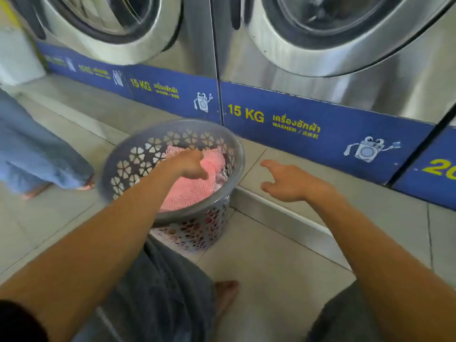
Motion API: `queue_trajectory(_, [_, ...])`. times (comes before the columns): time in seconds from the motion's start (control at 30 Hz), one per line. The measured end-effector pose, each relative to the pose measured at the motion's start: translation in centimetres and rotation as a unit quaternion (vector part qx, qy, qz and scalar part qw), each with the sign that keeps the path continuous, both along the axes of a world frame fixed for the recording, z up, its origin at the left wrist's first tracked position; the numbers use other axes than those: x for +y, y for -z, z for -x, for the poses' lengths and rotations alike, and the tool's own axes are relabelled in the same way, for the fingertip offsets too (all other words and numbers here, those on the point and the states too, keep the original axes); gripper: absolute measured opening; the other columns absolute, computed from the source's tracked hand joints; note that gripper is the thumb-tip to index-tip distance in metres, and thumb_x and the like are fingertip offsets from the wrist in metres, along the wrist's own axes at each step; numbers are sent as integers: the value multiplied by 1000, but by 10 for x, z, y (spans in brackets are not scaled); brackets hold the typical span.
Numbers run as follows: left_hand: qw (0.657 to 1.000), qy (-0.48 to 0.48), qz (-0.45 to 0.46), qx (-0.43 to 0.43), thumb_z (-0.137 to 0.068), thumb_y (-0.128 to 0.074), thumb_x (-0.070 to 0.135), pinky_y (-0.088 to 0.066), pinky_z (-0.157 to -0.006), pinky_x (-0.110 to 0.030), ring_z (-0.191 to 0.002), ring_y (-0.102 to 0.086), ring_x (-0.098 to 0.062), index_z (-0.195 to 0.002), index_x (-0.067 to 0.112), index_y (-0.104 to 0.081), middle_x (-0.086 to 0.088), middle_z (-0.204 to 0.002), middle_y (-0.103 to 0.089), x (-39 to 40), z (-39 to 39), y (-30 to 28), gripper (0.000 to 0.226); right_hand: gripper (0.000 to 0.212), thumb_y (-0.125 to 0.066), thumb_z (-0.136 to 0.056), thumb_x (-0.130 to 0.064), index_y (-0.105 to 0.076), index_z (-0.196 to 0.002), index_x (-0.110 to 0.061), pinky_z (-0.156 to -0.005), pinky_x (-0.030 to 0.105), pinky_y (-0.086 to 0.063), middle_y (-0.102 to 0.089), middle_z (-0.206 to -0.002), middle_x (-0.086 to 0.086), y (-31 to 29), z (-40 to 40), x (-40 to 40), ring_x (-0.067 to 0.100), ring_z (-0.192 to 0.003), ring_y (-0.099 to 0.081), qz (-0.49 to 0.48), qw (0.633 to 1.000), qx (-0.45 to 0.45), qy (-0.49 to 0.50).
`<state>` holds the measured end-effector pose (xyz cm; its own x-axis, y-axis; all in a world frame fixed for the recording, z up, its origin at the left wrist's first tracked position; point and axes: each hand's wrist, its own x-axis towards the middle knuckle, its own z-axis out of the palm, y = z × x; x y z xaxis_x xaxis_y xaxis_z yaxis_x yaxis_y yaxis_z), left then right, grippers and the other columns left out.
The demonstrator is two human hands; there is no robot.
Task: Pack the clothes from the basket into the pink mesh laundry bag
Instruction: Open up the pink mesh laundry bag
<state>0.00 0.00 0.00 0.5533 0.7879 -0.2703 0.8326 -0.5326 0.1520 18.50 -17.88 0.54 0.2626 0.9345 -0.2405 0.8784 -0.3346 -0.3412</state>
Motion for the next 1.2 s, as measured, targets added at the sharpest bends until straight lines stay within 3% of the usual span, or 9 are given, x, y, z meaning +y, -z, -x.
queue_trajectory(0.17, [978, -41, 97, 181, -81, -72, 48, -31, -114, -44, -144, -28, -33, -157, 12, 0, -12, -161, -20, -1, 28, 47, 110, 62, -53, -95, -31, -28, -150, -16, -100, 38, -42, -51, -142, 18, -3, 22, 4, 35, -128, -48, 11, 999, -17, -29])
queue_trajectory(0.33, [988, -64, 37, 137, -82, -74, 27, -51, -89, -31, -105, -57, -22, -129, 7, -53, -8, -131, -58, 12, 24, 50, 55, 63, -52, -96, -34, -25, -152, -21, -104, 38, -40, -46, -148, 13, -2, 23, -7, 32, -133, -44, 35, 999, -19, -22])
queue_trajectory(0.5, [984, -135, -80, -85, -90, -54, 17, -45, -73, -35, -86, -58, -29, -93, 5, -60, -15, -106, -65, 15, 14, -5, 14, 62, -52, -96, -36, -27, -151, -24, -105, 37, -37, -42, -152, 9, -4, 14, -15, 30, -136, -42, 45, 999, -15, -7])
queue_trajectory(0.6, [925, -171, -2, -339, -87, -52, 16, -43, -73, -34, -83, -58, -25, -87, 10, -63, -12, -89, -61, 6, 9, -35, 12, 62, -52, -96, -38, -26, -151, -26, -105, 36, -37, -45, -150, 10, -8, 13, -14, 30, -133, -45, -5, 1000, 8, 20])
queue_trajectory(0.7, [755, -182, 212, -594, -84, -58, 19, -51, -73, -33, -83, -67, -24, -101, 8, -66, -11, -96, -69, -16, 4, -73, 22, 71, -53, -94, -46, -16, -154, -31, -106, 36, -36, -43, -152, 8, -16, 18, -11, 26, -130, -50, -104, 990, 81, 54])
queue_trajectory(0.77, [661, -148, 329, -658, -90, -55, 17, -56, -75, -35, -86, -70, -25, -108, 6, -66, -11, -96, -72, -36, 5, -89, 24, 83, -57, -89, -54, -6, -153, -40, -108, 36, -35, -38, -155, 2, -23, 24, -10, 21, -132, -49, -165, 971, 158, 75])
queue_trajectory(0.9, [654, -82, 448, -604, -94, -48, 18, -51, -85, -39, -82, -66, -27, -93, 11, -66, -11, -87, -71, -79, 1, -110, 19, 100, -70, -78, -58, 1, -148, -52, -108, 38, -41, -38, -147, -17, -33, 33, -12, 6, -140, -36, -276, 911, 294, 88])
queue_trajectory(1.0, [680, -51, 446, -580, -97, -43, 12, -50, -63, -22, -62, -60, -19, -75, 10, -59, -8, -68, -63, -99, -4, -114, 27, 97, -75, -83, -39, -6, -151, -44, -92, 20, -52, -43, -144, -19, -36, 34, -16, 4, -126, -52, -325, 881, 339, 63])
queue_trajectory(1.2, [637, -63, 512, -572, -89, -40, 14, -55, -67, -30, -66, -69, -22, -94, 10, -68, -7, -82, -73, -105, -17, -100, 29, 29, -74, -80, -42, -70, -107, -34, -90, 32, -49, -72, -103, -20, -44, 18, -30, 3, -97, -65, -278, 934, 191, 119])
